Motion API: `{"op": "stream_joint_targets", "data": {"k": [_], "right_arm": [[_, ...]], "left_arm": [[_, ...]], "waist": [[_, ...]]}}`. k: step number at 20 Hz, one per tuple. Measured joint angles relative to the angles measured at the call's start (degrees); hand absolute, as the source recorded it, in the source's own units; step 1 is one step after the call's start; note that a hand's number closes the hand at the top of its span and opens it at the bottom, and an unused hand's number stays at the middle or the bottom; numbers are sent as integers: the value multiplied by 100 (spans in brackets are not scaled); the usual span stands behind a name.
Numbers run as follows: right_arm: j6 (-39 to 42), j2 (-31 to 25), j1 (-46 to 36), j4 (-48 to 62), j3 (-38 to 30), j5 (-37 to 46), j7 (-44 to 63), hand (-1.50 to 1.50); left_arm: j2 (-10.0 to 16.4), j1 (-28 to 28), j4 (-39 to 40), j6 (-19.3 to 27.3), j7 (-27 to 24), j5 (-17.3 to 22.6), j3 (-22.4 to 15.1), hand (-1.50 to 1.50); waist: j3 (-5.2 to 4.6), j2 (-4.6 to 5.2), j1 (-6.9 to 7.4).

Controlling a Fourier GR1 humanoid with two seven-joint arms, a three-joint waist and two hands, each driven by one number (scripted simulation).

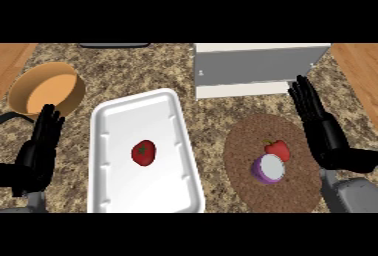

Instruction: Pick the bell pepper from the placemat and place it in the tiered shelf

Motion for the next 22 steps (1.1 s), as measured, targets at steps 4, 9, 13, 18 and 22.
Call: {"op": "stream_joint_targets", "data": {"k": [4, 9, 13, 18, 22], "right_arm": [[758, -323, -172, 420, -490, -433, -92, -150], [1294, -259, -214, 944, -980, -1271, -67, 150], [297, -572, -105, 1767, -1278, -334, -496, -150], [284, -107, -194, 3069, -1977, -527, -1955, -150], [1305, -251, -376, 3825, -2222, -733, -2595, -150]], "left_arm": [[57, -311, -119, -86, 243, -268, -272, 0], [-2, -577, -104, -176, 391, -536, -688, 0], [-111, -676, -70, -221, 485, -702, -991, 0], [-281, -890, -21, -192, 758, -898, -1261, 0], [-353, -1042, 102, -223, 831, -961, -1260, 0]], "waist": [[37, 102, 67], [120, 229, -30], [81, 255, 27], [82, 224, 138], [71, 195, 158]]}}
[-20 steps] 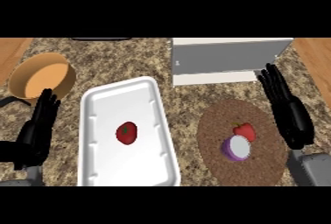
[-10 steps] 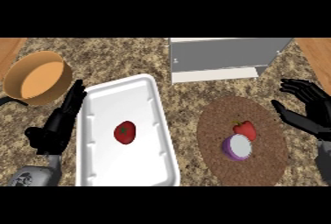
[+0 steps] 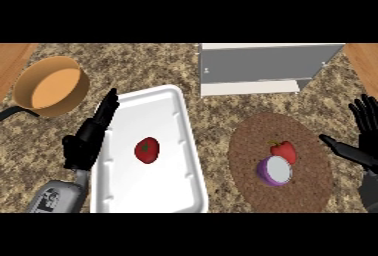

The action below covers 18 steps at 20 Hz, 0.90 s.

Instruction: Pick the bell pepper from the placemat and place it in the tiered shelf

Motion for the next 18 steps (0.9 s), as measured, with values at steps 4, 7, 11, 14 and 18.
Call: {"op": "stream_joint_targets", "data": {"k": [4, 7, 11, 14, 18], "right_arm": [[634, -439, 41, 34, 350, 397, 8, -150], [779, -749, 65, -171, 577, 735, 132, -150], [767, -1118, 160, -1008, 801, 950, 906, -150], [759, -1455, 216, -1572, 1001, 1207, 1480, -150], [858, -1947, 300, -2232, 1388, 1725, 2119, -150]], "left_arm": [[-109, 22, 137, 13, -88, -75, -35, 0], [-179, -63, 220, 49, -56, -145, -26, 0], [-220, 27, 194, 41, -104, -186, -12, 0], [-208, -87, 195, 38, 27, -210, 32, 0], [-220, 12, 139, 20, 11, -239, 10, 0]], "waist": [[-11, -24, -16], [-18, -39, -39], [-27, -66, -77], [-29, -74, -97], [-33, -82, -90]]}}
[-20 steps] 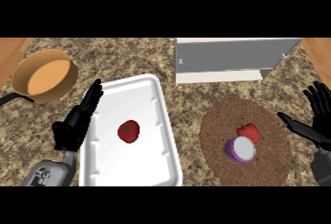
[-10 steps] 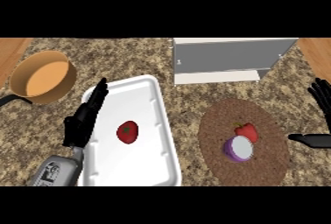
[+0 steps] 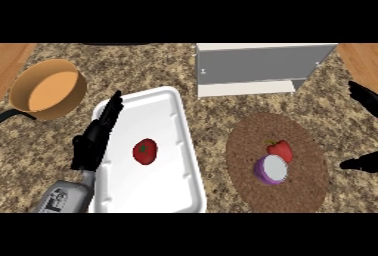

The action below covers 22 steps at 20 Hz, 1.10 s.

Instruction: Pick the bell pepper from the placemat and place it in the tiered shelf

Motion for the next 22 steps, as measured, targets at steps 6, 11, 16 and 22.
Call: {"op": "stream_joint_targets", "data": {"k": [6, 11, 16, 22], "right_arm": [[-167, -386, 280, -1268, 430, 727, 1216, -150], [-200, -328, 666, -2426, 410, 1020, 2181, -150], [-103, 16, 1013, -3063, 179, 1363, 2623, -150], [4, 497, 1284, -3457, -14, 1926, 2789, -150]], "left_arm": [[-61, 54, -120, 36, 105, -90, -30, 0], [-47, 79, -17, -132, -1, -81, 135, 0], [-201, 11, 224, -222, -206, -225, 242, 0], [-208, -193, 252, -411, -63, -262, 506, 0]], "waist": [[2, 0, -16], [7, 12, -6], [11, 23, 10], [12, 27, 23]]}}
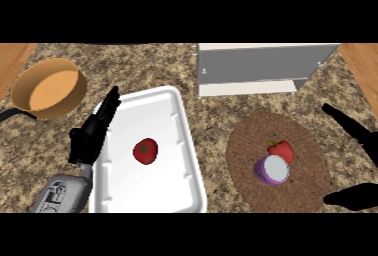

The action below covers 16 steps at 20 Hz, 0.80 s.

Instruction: Pick the bell pepper from the placemat and place it in the tiered shelf

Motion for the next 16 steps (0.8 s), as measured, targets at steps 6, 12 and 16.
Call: {"op": "stream_joint_targets", "data": {"k": [6, 12, 16], "right_arm": [[214, 465, 46, -223, -75, 368, 299, -150], [408, 972, -128, 45, -132, 831, 269, -150], [467, 1227, -112, 210, -168, 1193, 148, -150]], "left_arm": [[-207, 131, -190, 27, 106, -217, -73, 0], [-350, -70, 36, -40, 63, -319, 88, 0], [-335, -78, -14, -129, 100, -372, 201, 0]], "waist": [[1, 1, 10], [1, 5, 17], [3, 5, 19]]}}
